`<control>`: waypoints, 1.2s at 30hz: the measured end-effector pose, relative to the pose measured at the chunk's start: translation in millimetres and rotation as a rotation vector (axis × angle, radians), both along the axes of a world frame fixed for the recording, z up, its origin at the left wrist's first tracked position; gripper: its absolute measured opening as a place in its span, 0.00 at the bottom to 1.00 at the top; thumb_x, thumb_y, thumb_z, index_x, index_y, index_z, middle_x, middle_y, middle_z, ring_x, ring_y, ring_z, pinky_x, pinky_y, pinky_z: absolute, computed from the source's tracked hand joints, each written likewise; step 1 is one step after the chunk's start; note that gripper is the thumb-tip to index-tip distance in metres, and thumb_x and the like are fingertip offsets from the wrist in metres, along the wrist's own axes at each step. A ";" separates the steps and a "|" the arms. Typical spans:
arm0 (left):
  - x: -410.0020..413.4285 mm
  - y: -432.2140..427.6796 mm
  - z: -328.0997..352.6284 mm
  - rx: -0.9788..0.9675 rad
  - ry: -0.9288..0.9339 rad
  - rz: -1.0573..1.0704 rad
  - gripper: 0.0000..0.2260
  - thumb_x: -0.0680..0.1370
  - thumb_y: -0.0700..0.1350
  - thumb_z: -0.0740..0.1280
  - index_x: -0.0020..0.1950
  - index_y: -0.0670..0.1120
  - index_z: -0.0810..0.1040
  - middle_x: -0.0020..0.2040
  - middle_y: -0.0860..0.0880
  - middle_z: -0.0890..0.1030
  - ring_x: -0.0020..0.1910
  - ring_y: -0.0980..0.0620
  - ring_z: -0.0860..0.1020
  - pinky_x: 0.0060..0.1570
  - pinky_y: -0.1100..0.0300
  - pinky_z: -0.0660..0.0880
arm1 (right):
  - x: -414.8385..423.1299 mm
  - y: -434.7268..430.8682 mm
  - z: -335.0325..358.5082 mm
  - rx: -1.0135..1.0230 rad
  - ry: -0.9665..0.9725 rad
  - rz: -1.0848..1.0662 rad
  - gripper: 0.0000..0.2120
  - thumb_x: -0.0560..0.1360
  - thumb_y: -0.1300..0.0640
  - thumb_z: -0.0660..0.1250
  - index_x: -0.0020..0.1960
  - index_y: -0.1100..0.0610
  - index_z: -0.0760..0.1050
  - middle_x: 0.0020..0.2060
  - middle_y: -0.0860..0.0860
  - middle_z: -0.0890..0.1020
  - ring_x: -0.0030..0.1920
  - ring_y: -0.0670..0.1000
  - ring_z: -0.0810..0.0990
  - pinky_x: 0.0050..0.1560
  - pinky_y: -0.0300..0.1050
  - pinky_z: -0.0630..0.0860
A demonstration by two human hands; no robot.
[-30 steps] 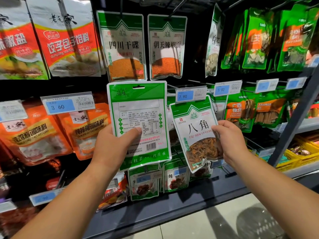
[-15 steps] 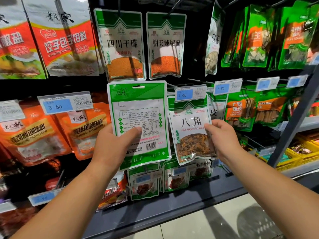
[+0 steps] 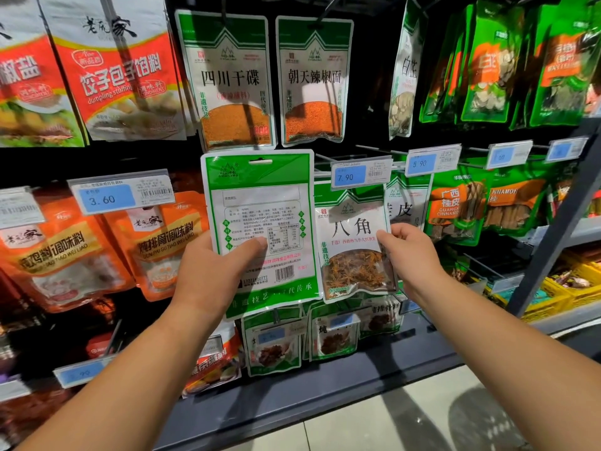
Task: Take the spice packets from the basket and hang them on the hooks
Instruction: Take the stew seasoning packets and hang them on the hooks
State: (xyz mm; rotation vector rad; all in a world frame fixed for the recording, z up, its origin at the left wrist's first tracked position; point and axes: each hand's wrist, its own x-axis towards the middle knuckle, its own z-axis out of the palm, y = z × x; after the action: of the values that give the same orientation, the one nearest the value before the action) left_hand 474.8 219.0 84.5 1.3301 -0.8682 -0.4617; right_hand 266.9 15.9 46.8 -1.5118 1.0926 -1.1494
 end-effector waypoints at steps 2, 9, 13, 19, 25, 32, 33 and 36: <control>0.3 -1.5 0.5 0.006 -0.006 -0.005 0.06 0.76 0.43 0.75 0.51 0.52 0.83 0.46 0.54 0.88 0.41 0.55 0.86 0.36 0.61 0.79 | 5.5 -4.0 -0.2 -0.006 0.012 -0.003 0.15 0.81 0.57 0.66 0.43 0.66 0.70 0.30 0.55 0.64 0.31 0.52 0.61 0.38 0.47 0.61; 8.1 -8.3 -4.6 0.047 0.022 0.004 0.07 0.75 0.44 0.76 0.52 0.50 0.83 0.46 0.51 0.88 0.43 0.51 0.86 0.39 0.55 0.80 | 32.5 -24.9 -2.7 -0.038 0.107 -0.095 0.21 0.79 0.59 0.67 0.32 0.55 0.60 0.28 0.50 0.63 0.32 0.53 0.61 0.50 0.48 0.71; 10.6 -7.7 -5.8 0.046 0.014 -0.015 0.06 0.76 0.42 0.75 0.52 0.47 0.83 0.44 0.51 0.88 0.39 0.54 0.86 0.33 0.63 0.79 | 36.0 -28.7 -6.8 -0.047 0.200 -0.170 0.19 0.77 0.56 0.69 0.32 0.54 0.65 0.29 0.51 0.70 0.34 0.55 0.70 0.54 0.53 0.77; 9.0 -2.2 -5.2 0.022 0.006 -0.032 0.07 0.76 0.42 0.75 0.53 0.48 0.83 0.45 0.53 0.88 0.40 0.57 0.86 0.34 0.66 0.79 | 25.2 -7.6 6.9 -0.073 0.296 -0.247 0.13 0.77 0.48 0.72 0.45 0.56 0.72 0.42 0.52 0.79 0.47 0.58 0.79 0.43 0.49 0.72; -7.8 -0.6 -1.9 0.013 -0.024 -0.043 0.06 0.77 0.45 0.74 0.54 0.51 0.84 0.49 0.54 0.88 0.47 0.54 0.86 0.47 0.58 0.83 | 17.9 68.5 44.2 -0.155 -0.012 0.209 0.04 0.81 0.53 0.67 0.51 0.52 0.81 0.48 0.51 0.85 0.50 0.56 0.83 0.55 0.58 0.83; -46.0 -8.9 1.9 0.016 0.019 -0.307 0.24 0.77 0.64 0.66 0.54 0.44 0.82 0.50 0.47 0.87 0.53 0.49 0.85 0.59 0.43 0.79 | 8.9 103.3 52.0 -0.099 -0.004 0.444 0.21 0.82 0.38 0.58 0.71 0.42 0.75 0.65 0.33 0.77 0.62 0.29 0.74 0.71 0.43 0.68; -50.6 -9.4 1.2 0.016 0.005 -0.354 0.28 0.75 0.69 0.64 0.59 0.47 0.83 0.56 0.49 0.86 0.57 0.47 0.84 0.59 0.44 0.79 | 7.6 104.3 51.2 -0.091 -0.003 0.469 0.25 0.79 0.34 0.59 0.71 0.41 0.75 0.65 0.34 0.78 0.64 0.32 0.75 0.73 0.47 0.68; -62.3 -9.7 0.3 0.038 -0.057 -0.441 0.33 0.73 0.75 0.54 0.67 0.59 0.80 0.65 0.59 0.82 0.63 0.55 0.81 0.57 0.50 0.77 | 3.2 103.0 43.8 -0.005 -0.109 0.605 0.28 0.73 0.28 0.64 0.65 0.42 0.79 0.59 0.42 0.84 0.62 0.45 0.81 0.72 0.58 0.70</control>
State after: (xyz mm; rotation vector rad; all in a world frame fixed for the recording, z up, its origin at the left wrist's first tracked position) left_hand 412.5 209.2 84.8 1.1883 -1.2118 -0.7885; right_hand 270.1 118.9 90.6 -1.6079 0.4974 -0.7947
